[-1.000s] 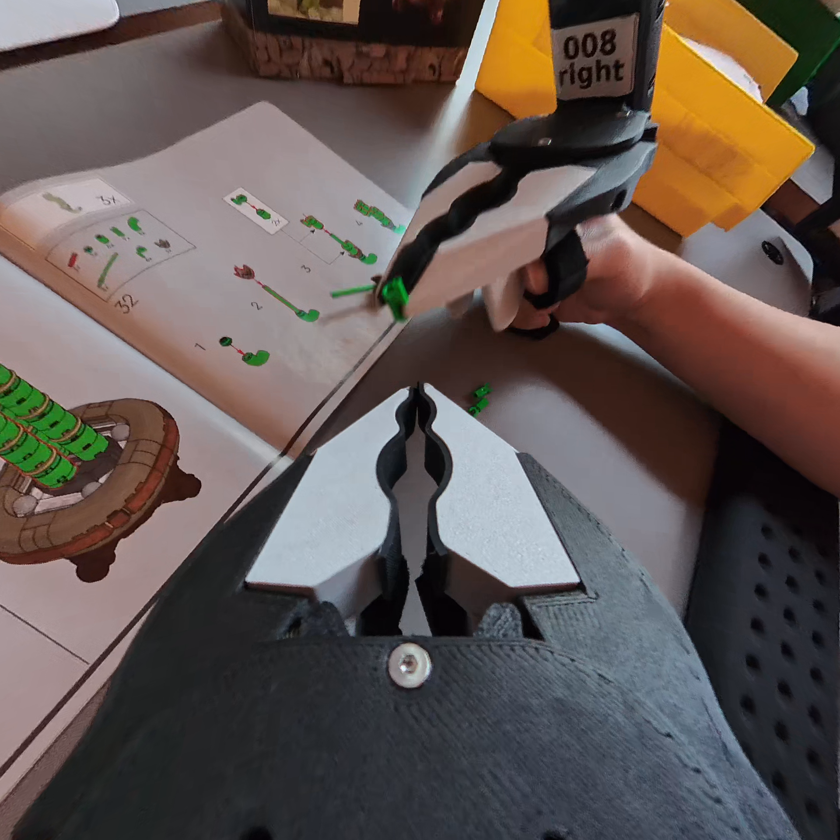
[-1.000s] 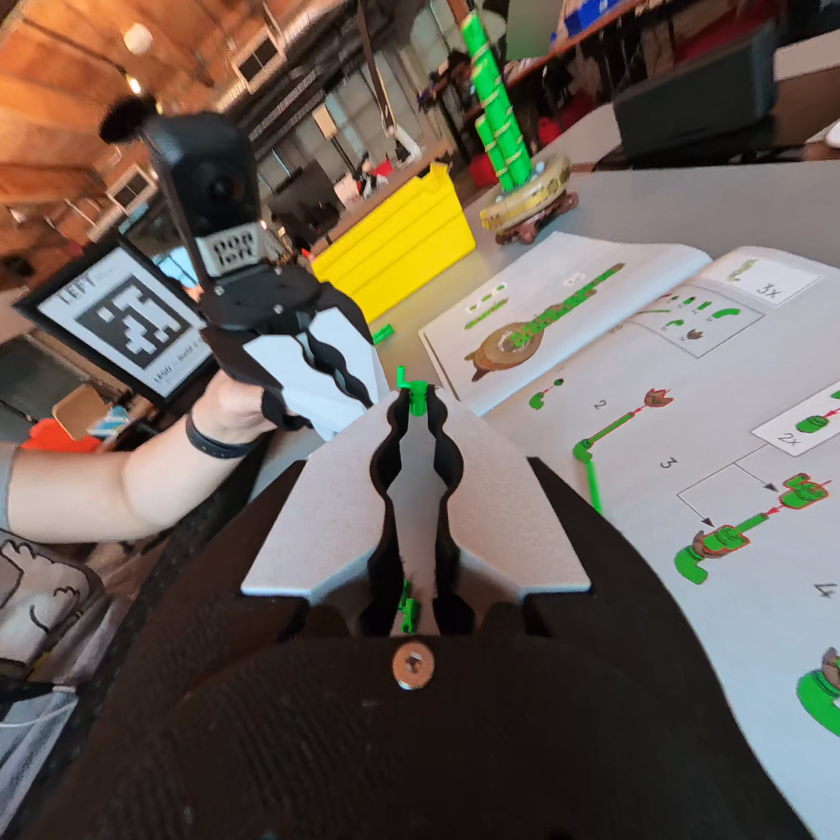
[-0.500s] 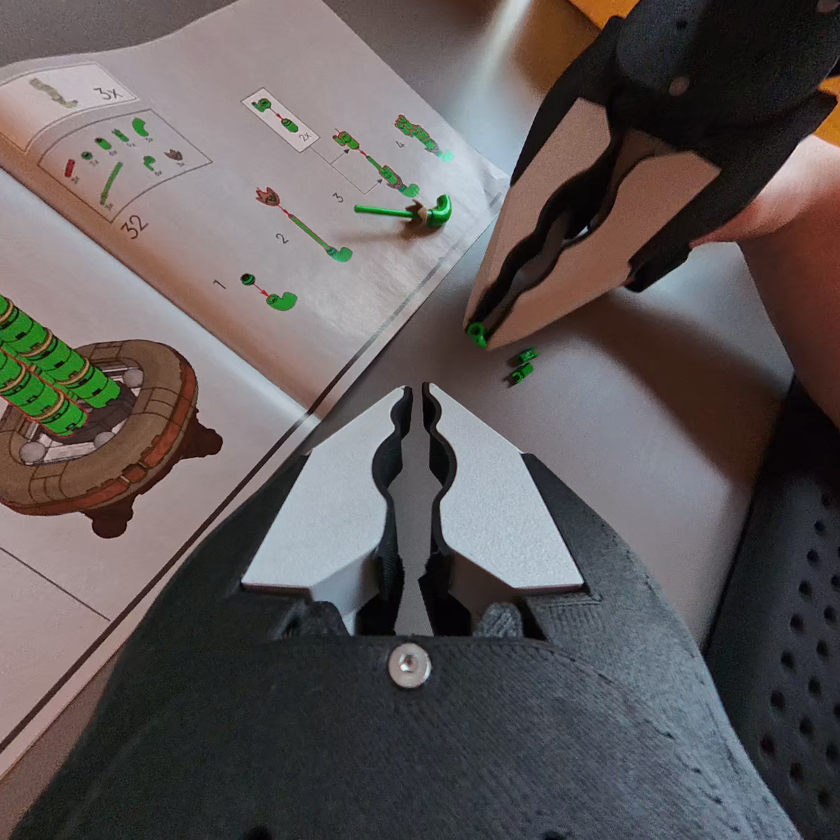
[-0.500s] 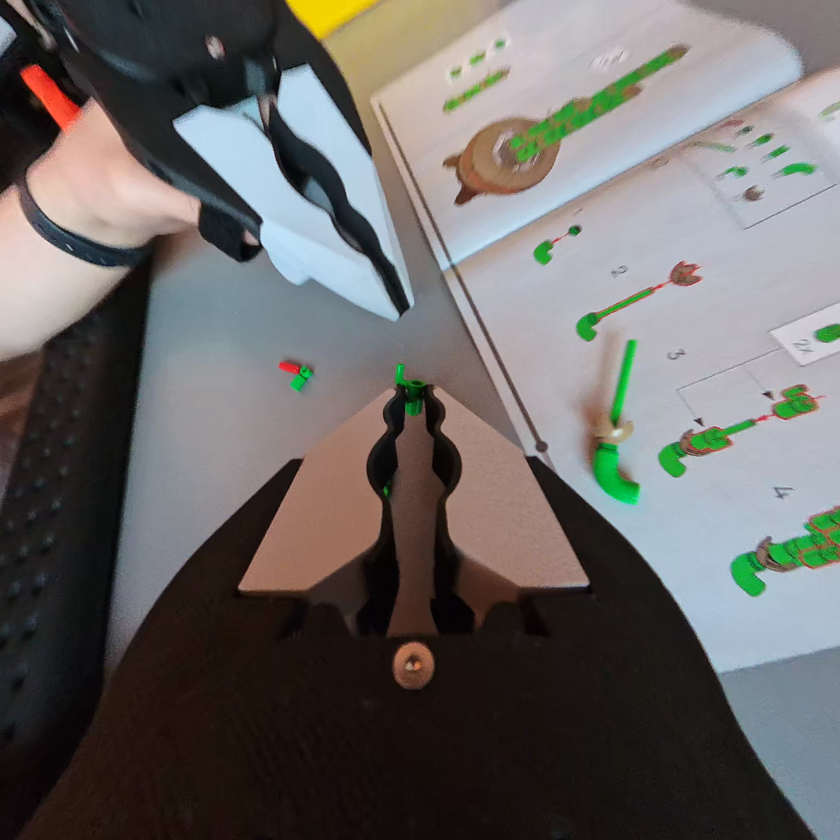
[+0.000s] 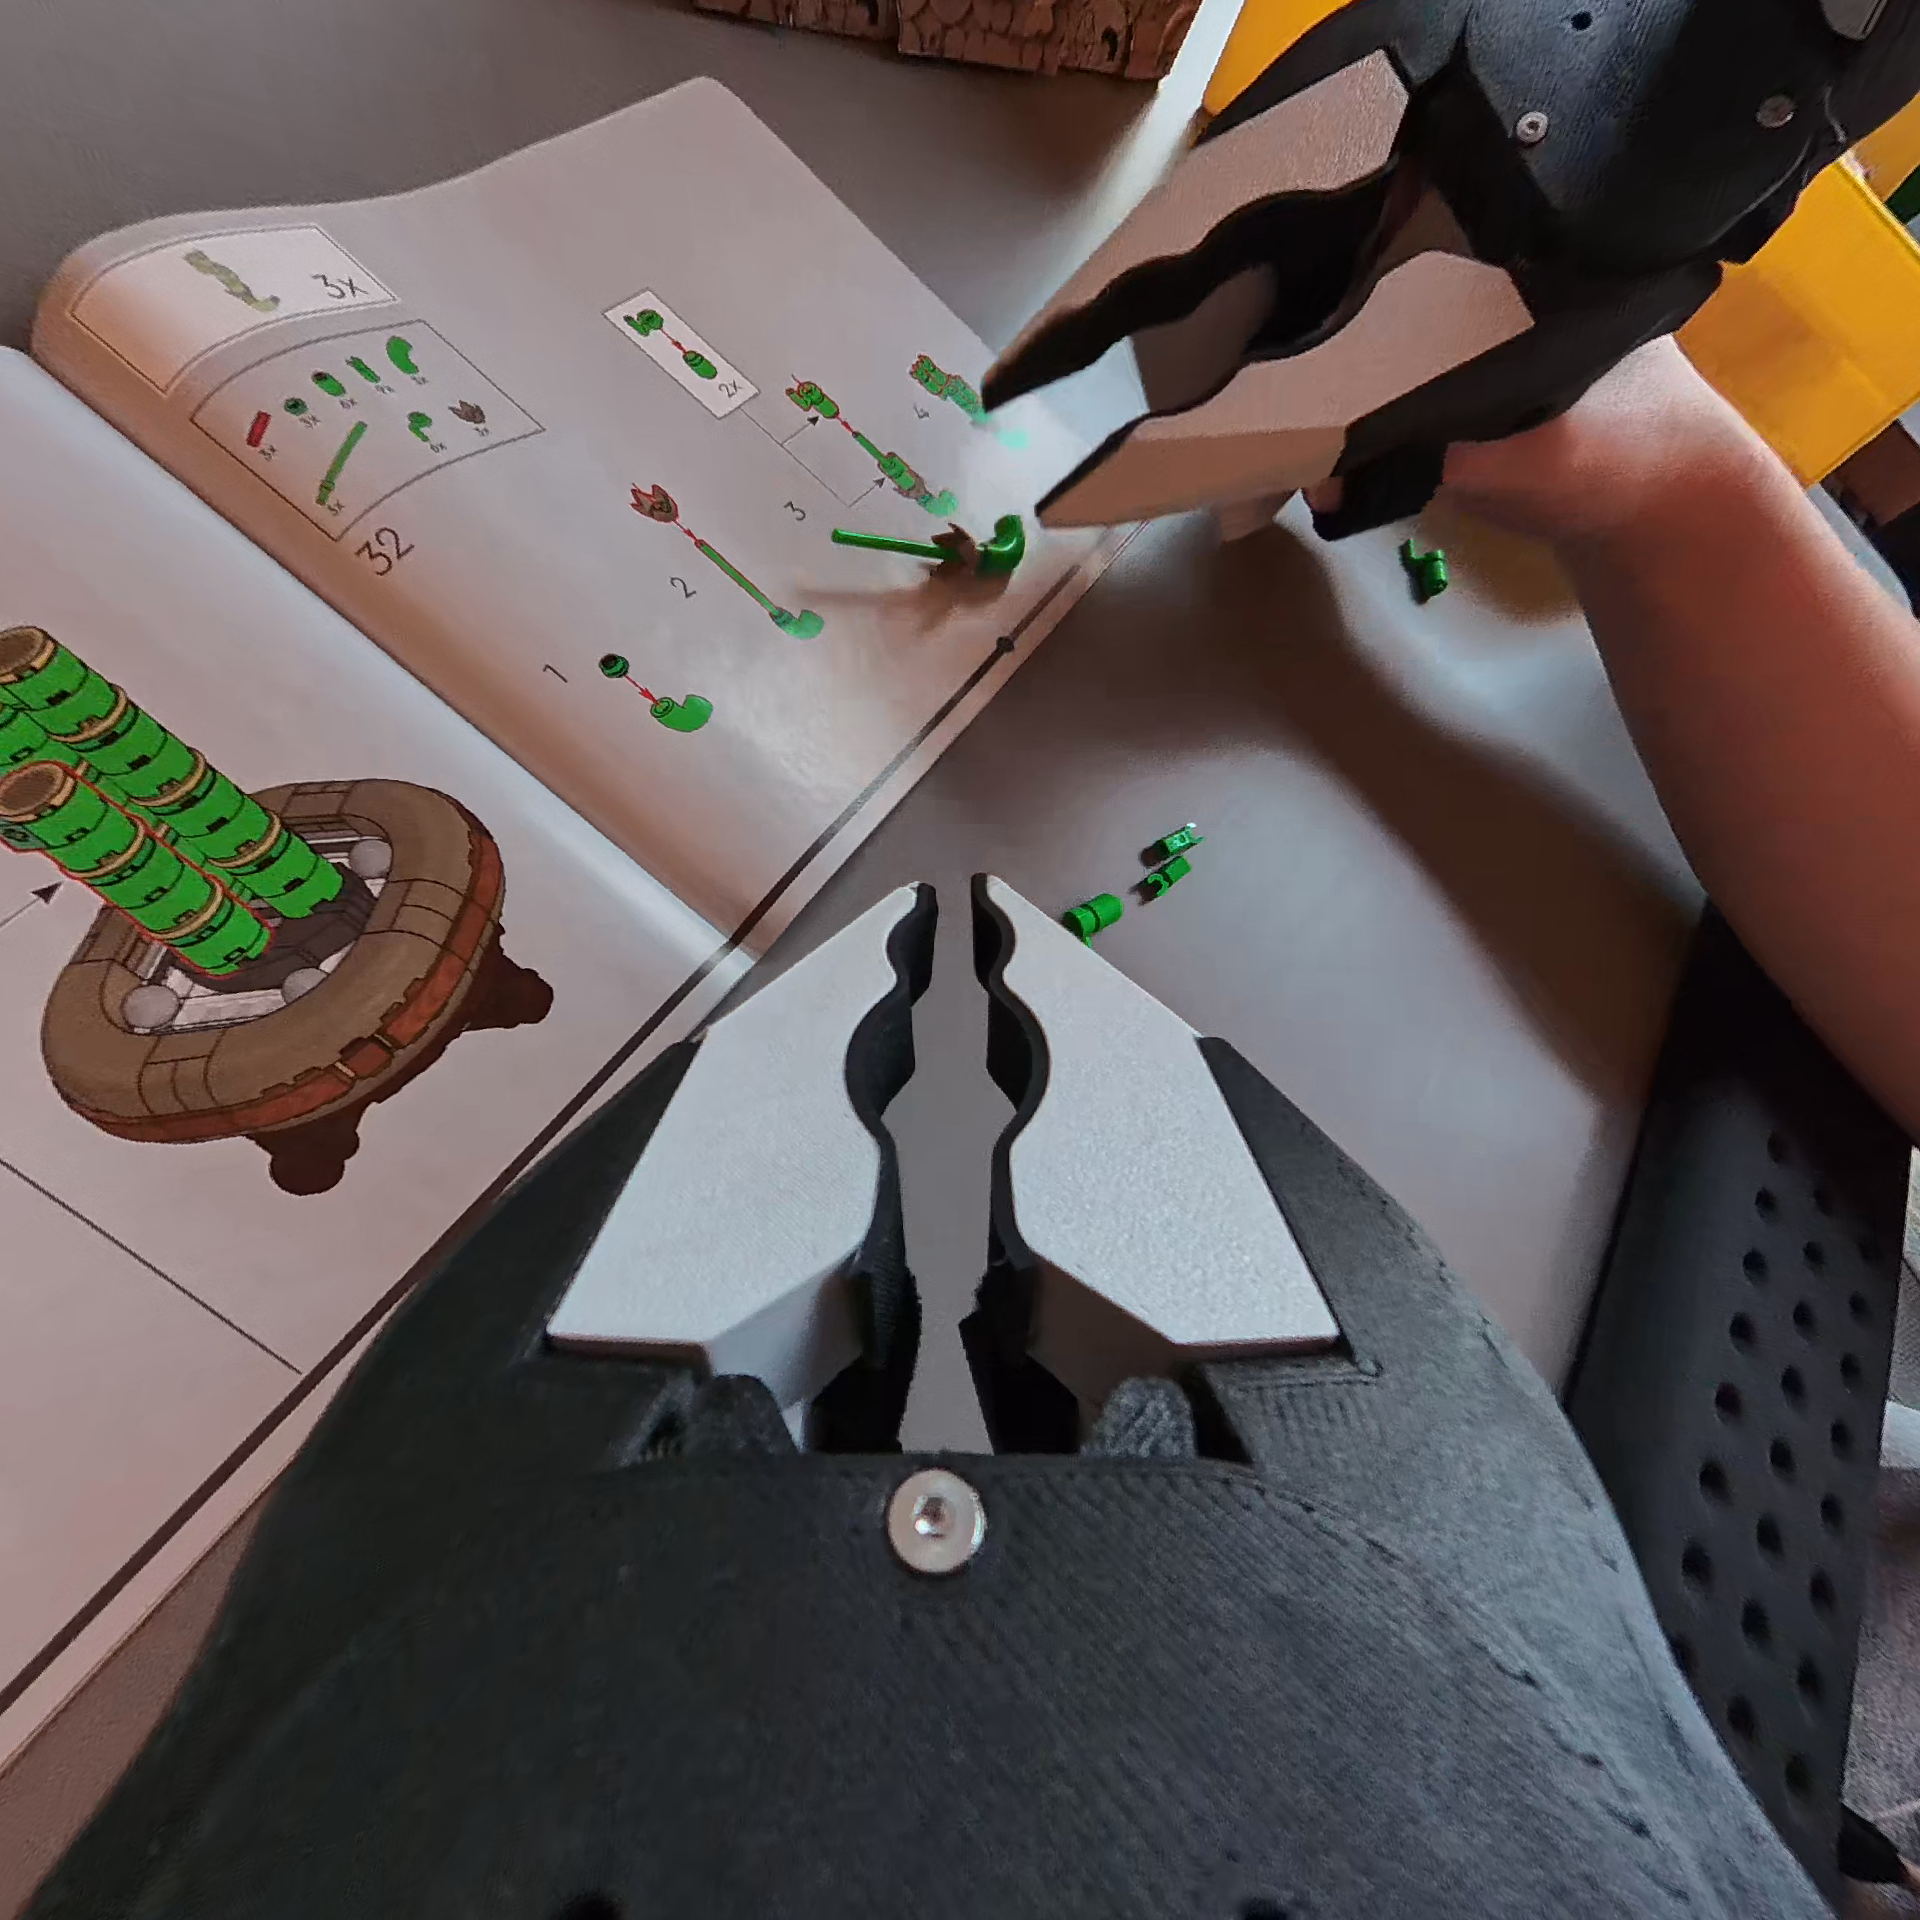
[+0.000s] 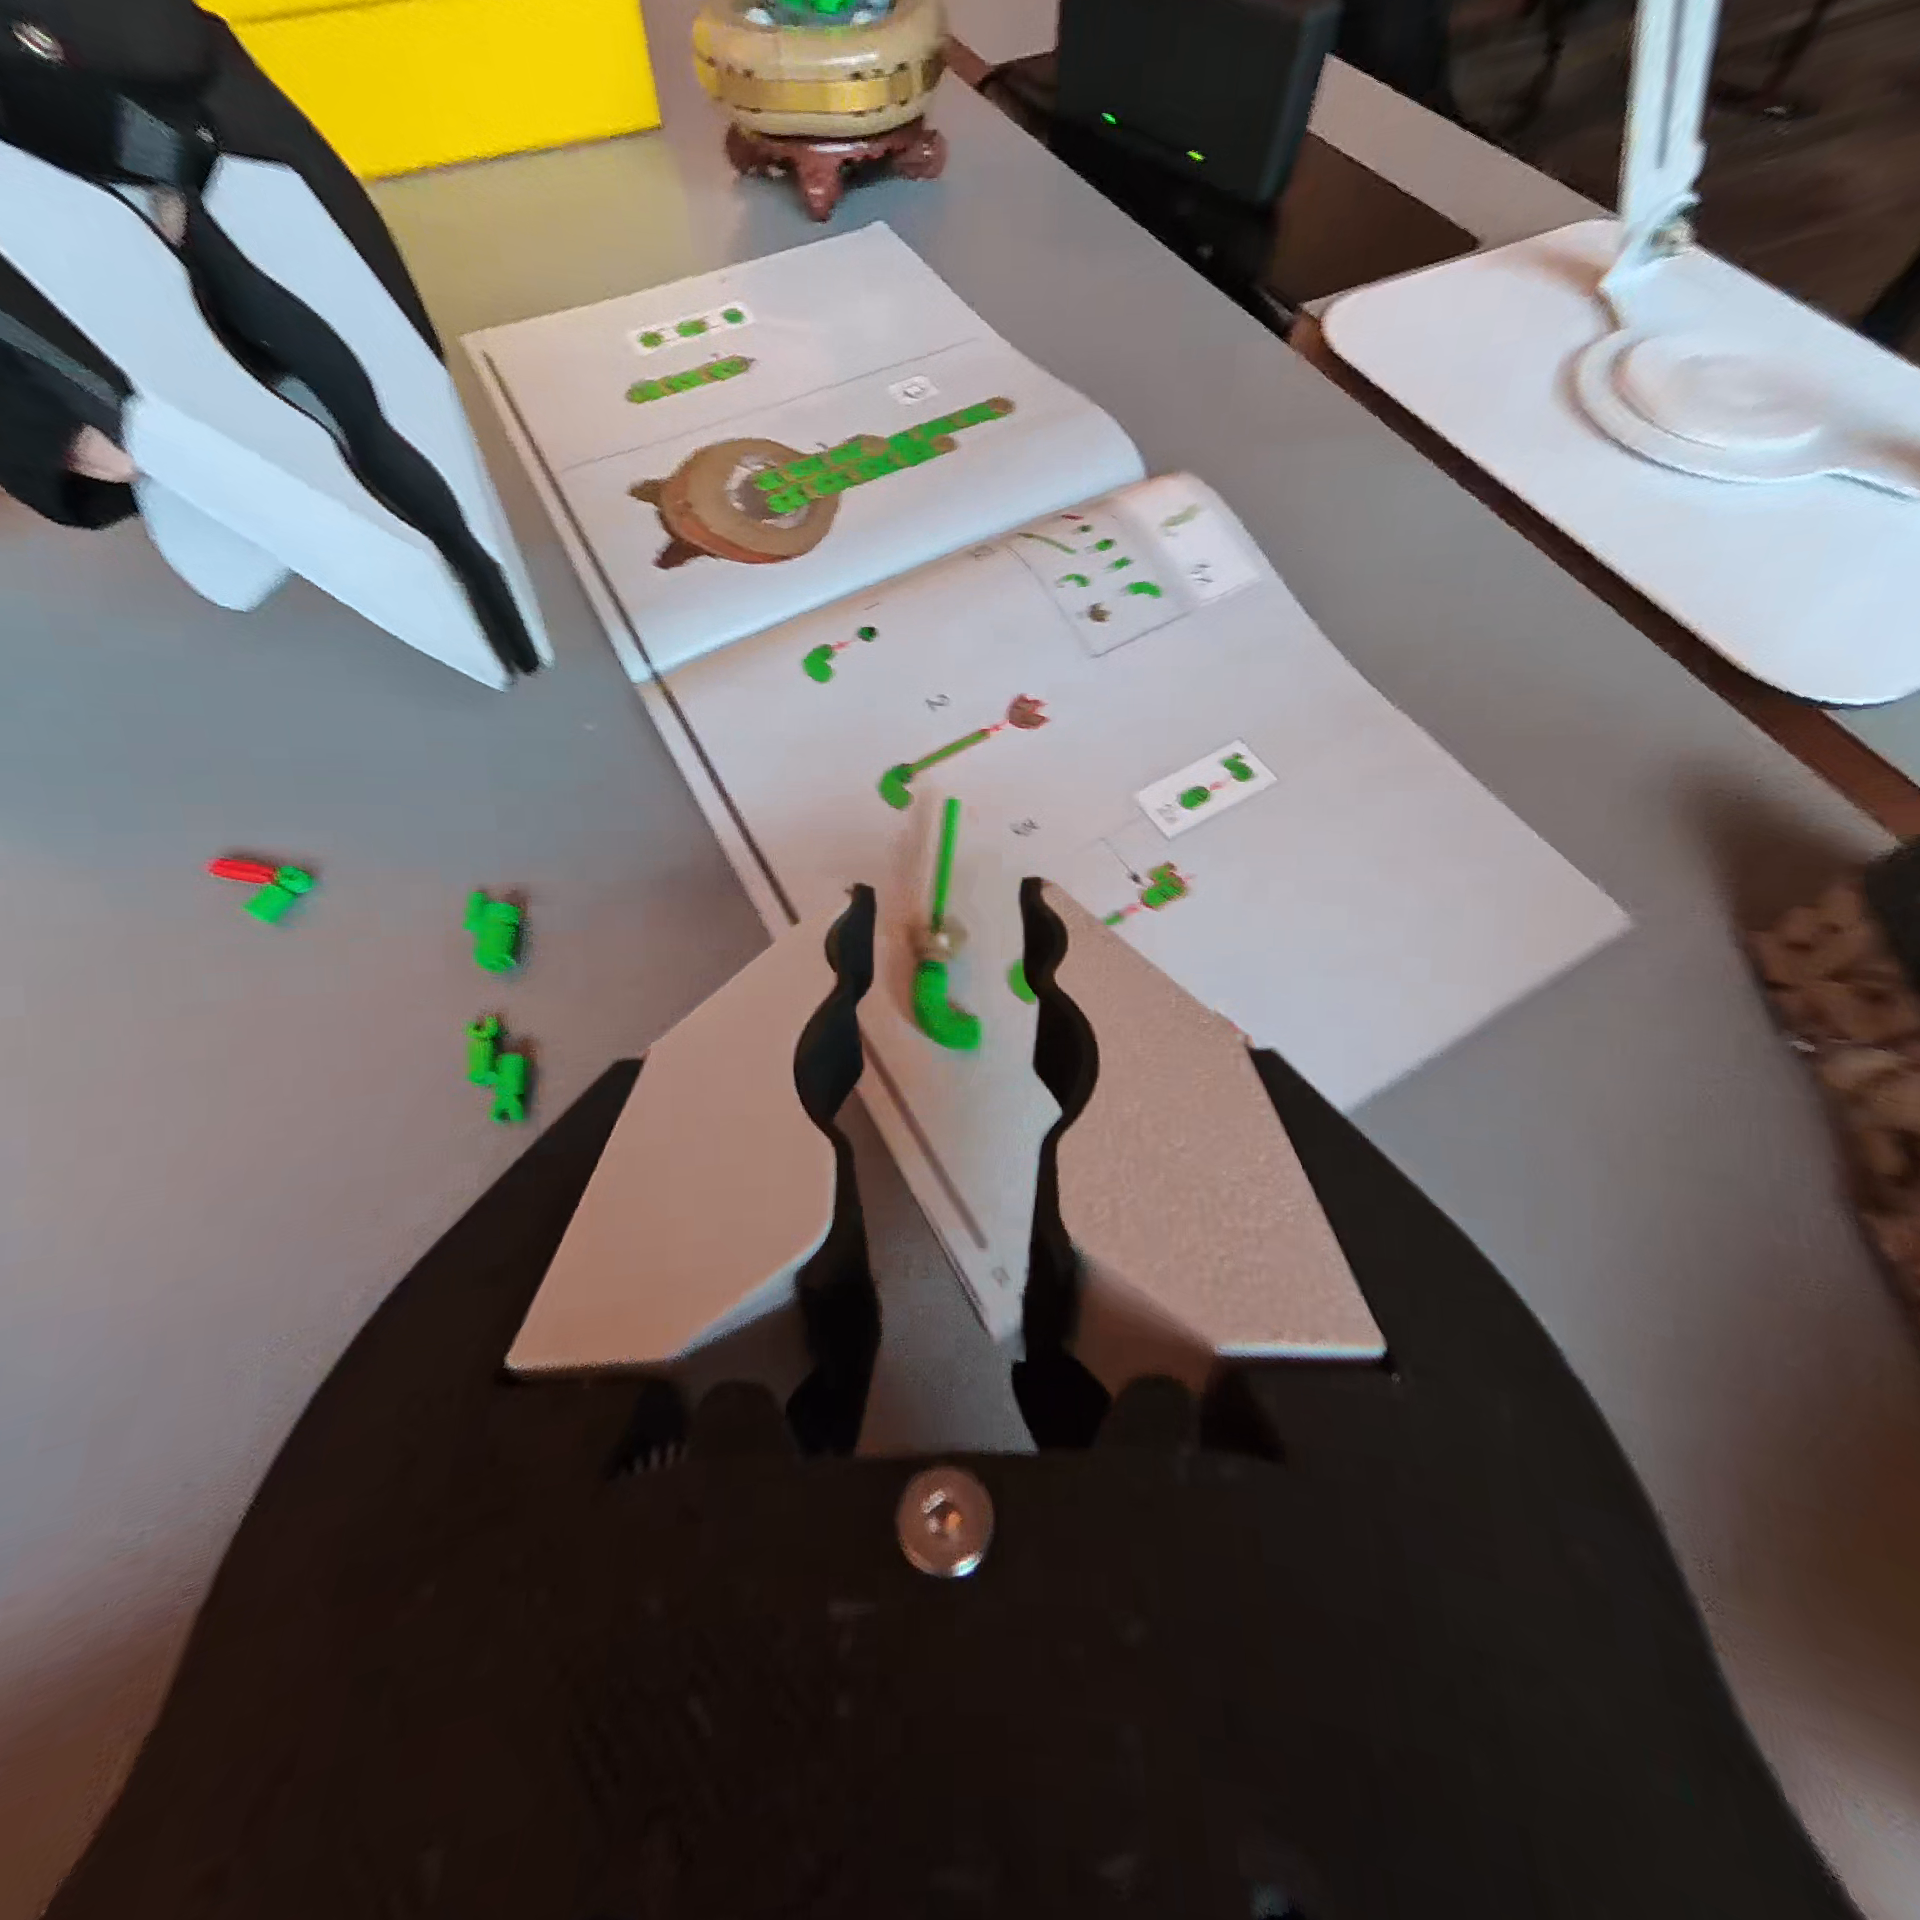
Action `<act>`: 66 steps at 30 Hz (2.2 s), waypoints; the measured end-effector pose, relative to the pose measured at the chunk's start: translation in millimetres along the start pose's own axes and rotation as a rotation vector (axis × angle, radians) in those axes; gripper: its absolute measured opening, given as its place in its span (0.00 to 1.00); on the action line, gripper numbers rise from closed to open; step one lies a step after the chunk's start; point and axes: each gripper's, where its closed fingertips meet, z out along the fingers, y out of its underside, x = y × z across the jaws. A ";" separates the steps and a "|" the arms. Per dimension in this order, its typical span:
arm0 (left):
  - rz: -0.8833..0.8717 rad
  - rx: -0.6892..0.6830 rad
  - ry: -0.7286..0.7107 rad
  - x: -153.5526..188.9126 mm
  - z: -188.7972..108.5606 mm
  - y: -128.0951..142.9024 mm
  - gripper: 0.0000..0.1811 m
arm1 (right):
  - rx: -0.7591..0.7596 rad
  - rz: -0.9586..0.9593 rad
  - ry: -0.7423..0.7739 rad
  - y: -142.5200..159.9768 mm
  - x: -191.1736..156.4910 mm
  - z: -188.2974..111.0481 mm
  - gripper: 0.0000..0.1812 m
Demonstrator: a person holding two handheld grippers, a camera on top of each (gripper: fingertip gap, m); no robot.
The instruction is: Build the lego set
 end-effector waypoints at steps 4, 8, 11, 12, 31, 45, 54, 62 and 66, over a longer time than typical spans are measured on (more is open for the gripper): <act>0.001 -0.008 0.003 0.7 1.5 1.1 0.03 | -0.072 -0.036 -0.029 17.2 -1.9 3.1 0.16; 0.001 -0.015 0.008 1.8 2.9 2.6 0.03 | -0.168 -0.080 -0.029 31.9 -4.9 13.3 0.12; -0.006 -0.002 0.024 4.0 3.2 0.8 0.04 | -0.190 -0.074 -0.029 29.8 -7.0 12.9 0.04; -0.018 0.011 0.043 6.3 3.3 -1.2 0.04 | -0.162 -0.086 -0.020 22.9 -8.1 12.7 0.04; -0.176 0.697 0.512 45.5 -77.8 -90.8 0.16 | 0.520 -0.159 0.050 -140.0 -97.0 -11.3 0.04; -0.155 0.748 0.501 40.2 -92.0 -92.9 0.05 | 0.556 -0.216 0.040 -142.7 -104.3 -19.1 0.12; -0.135 0.758 0.567 55.5 -94.7 -94.7 0.05 | 0.521 -0.306 0.046 -140.6 -117.5 -10.8 0.10; -0.080 0.689 0.529 56.2 -89.1 -89.4 0.05 | 0.468 -0.444 0.143 -137.7 -115.3 -14.7 0.04; -0.034 0.678 0.482 57.1 -88.5 -88.4 0.04 | 0.461 -0.479 0.163 -136.5 -115.5 -14.1 0.04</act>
